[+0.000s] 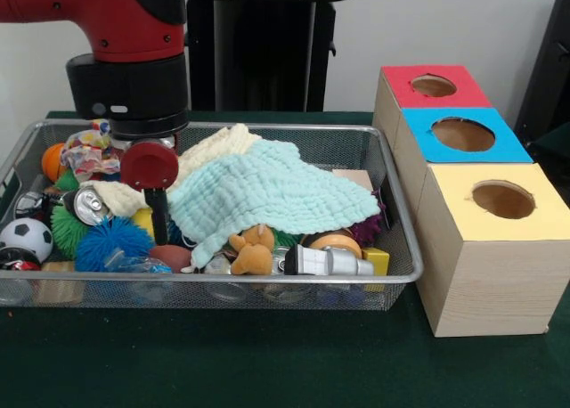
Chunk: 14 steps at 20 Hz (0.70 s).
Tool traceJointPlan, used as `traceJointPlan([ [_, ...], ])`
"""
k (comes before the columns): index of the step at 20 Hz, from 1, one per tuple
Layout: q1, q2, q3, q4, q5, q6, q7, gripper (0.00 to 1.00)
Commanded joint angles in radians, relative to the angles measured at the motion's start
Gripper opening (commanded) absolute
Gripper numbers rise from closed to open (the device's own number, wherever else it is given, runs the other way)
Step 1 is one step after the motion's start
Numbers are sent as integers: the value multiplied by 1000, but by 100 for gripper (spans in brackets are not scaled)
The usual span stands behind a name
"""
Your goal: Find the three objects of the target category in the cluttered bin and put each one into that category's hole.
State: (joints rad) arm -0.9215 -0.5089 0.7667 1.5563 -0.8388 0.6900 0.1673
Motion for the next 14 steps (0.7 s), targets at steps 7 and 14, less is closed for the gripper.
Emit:
traceJointPlan([
  [7, 6, 35, -44, 1, -43, 3, -18, 100],
  [14, 1, 33, -40, -8, -38, 17, -33, 100],
])
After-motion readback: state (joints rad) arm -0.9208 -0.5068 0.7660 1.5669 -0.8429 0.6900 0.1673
